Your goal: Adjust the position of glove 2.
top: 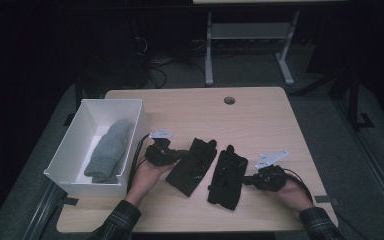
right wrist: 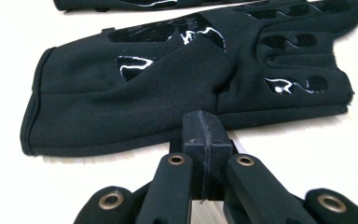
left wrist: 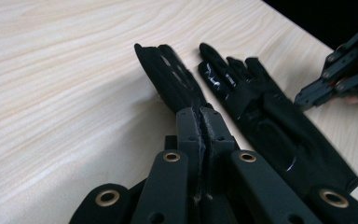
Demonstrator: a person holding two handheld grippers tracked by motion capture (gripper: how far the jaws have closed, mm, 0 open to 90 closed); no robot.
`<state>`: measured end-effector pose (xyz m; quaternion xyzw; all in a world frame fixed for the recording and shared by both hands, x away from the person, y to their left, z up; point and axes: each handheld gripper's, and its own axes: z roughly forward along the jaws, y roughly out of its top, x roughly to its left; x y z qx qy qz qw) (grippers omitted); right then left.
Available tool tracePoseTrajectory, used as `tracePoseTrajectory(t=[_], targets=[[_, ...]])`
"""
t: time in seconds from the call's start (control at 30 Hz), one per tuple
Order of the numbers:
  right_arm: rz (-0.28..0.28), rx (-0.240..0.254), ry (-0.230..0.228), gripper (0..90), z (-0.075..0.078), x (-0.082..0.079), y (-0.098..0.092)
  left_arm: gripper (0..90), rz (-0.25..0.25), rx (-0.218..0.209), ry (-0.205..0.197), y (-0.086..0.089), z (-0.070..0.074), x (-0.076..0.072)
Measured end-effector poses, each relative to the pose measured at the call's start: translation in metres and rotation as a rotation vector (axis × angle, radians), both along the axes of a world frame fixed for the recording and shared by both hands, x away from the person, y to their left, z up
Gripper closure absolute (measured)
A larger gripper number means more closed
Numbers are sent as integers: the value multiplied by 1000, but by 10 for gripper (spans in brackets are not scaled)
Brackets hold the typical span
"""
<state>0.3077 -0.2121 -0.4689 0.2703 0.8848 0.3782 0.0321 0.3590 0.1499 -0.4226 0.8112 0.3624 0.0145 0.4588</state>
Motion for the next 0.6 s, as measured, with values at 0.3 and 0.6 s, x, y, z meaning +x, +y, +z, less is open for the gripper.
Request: tracePoseTrajectory(t=[0.3,0.6], targets=[[20,7,-7,900,1,5,13,874,-23,-28,-9,-8,7,3],[54,7,-8,900,0,9,29,875,-61,-67,-2,-17,16,-1]])
